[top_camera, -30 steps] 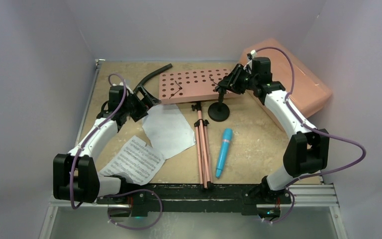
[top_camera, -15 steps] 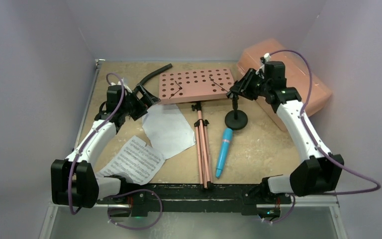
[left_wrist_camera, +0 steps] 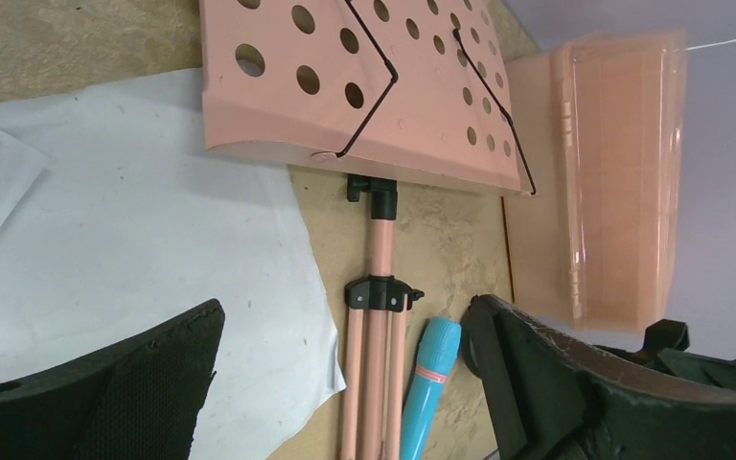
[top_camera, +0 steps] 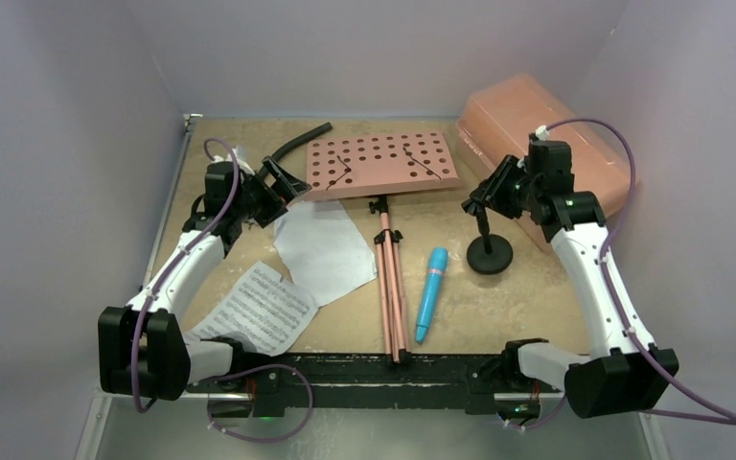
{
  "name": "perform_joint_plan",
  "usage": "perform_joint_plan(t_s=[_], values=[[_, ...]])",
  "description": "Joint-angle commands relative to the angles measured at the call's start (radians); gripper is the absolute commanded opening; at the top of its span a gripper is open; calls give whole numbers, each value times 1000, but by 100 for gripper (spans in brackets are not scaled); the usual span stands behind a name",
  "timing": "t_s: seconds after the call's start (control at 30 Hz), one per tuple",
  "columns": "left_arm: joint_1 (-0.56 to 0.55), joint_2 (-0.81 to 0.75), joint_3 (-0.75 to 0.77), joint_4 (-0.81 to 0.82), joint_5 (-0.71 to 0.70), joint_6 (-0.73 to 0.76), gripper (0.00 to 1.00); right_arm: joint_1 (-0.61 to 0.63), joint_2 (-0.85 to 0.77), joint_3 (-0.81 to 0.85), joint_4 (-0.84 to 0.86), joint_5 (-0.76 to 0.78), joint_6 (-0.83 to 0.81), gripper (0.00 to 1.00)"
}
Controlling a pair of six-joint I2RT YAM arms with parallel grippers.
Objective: Set up the instrument practice props
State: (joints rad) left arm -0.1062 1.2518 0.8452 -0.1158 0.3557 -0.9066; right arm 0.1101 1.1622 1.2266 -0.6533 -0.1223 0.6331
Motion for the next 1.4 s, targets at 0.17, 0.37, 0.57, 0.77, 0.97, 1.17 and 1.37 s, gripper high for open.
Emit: perform_joint_plan(t_s=[0.17,0.37,0.57,0.77,0.97,1.17,1.37], values=[[-32,29,23,84,16,-35,98,-6,-111,-46,-95,132,2,14],[-41,32,34,63,-2,-19,98,-6,-128,-18,-149,217,7,45],[-40,31,67,10,-33,26,98,-5,-105,57,-189,260,-3,75],[-40,34,94,-39,-46,60,98,-6,-67,175,-220,313,-30,85],[-41,39,85,-46,-39,68,98,-5,-21,360,-218,290,-65,98],[-49,58,65,-32,-7,51,98,-6,27,466,-167,107,-100,98],[-147,113,52,-8,0,19,98,-6,46,366,-76,-109,-113,98]])
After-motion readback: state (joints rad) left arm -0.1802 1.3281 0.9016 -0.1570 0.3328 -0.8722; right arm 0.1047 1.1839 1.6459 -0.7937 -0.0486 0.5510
